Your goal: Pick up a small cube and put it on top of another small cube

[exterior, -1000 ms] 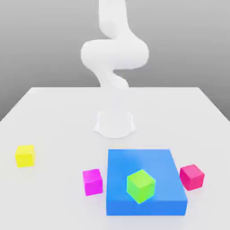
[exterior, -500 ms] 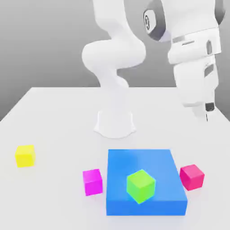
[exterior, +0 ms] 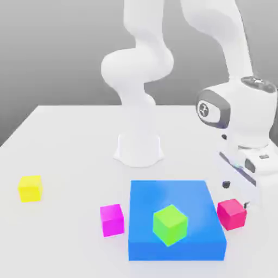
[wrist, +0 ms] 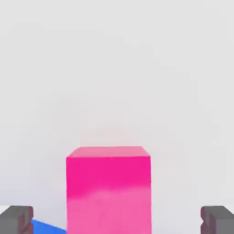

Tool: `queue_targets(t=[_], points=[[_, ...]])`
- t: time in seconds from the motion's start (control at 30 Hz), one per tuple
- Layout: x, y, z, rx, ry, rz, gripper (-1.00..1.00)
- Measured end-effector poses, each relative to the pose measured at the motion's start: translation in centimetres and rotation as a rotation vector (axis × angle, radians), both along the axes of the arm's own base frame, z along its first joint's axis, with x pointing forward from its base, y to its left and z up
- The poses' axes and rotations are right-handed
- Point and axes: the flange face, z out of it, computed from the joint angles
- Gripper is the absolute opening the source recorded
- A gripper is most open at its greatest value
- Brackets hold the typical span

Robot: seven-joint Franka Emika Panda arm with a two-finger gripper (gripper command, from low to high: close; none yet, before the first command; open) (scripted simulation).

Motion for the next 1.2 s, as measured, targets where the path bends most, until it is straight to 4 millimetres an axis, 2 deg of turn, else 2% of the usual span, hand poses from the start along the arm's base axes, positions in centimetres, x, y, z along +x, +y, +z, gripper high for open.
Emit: queue_targets(t=[0.07, 0.1, 0.33, 0.57, 0.67, 0.83, 0.93, 1.07, 1.13, 1.2], points=[[-0.1, -0.1, -1.9, 0.000, 0.002, 0.001, 0.00], [-0.2, -0.1, -2.8, 0.000, 0.004, 0.000, -1.00], [-0.2, -0.1, -3.0, -0.001, 0.006, 0.000, -1.00], [-0.2, -0.2, 2.6, -0.001, 0.006, -0.007, -1.00], [0.4, -0.8, 3.7, -0.004, -0.015, -0.055, -1.00], [3.2, -7.3, 6.4, -0.010, -0.055, -0.175, -1.00], [4.5, -13.7, 7.9, -0.018, -0.064, -0.289, -1.00], [4.3, -22.1, 9.1, -0.023, -0.059, -0.440, -1.00], [3.4, -26.2, 9.3, -0.021, -0.048, -0.521, -1.00], [2.5, -29.5, 8.9, -0.008, -0.010, -0.592, -1.00]])
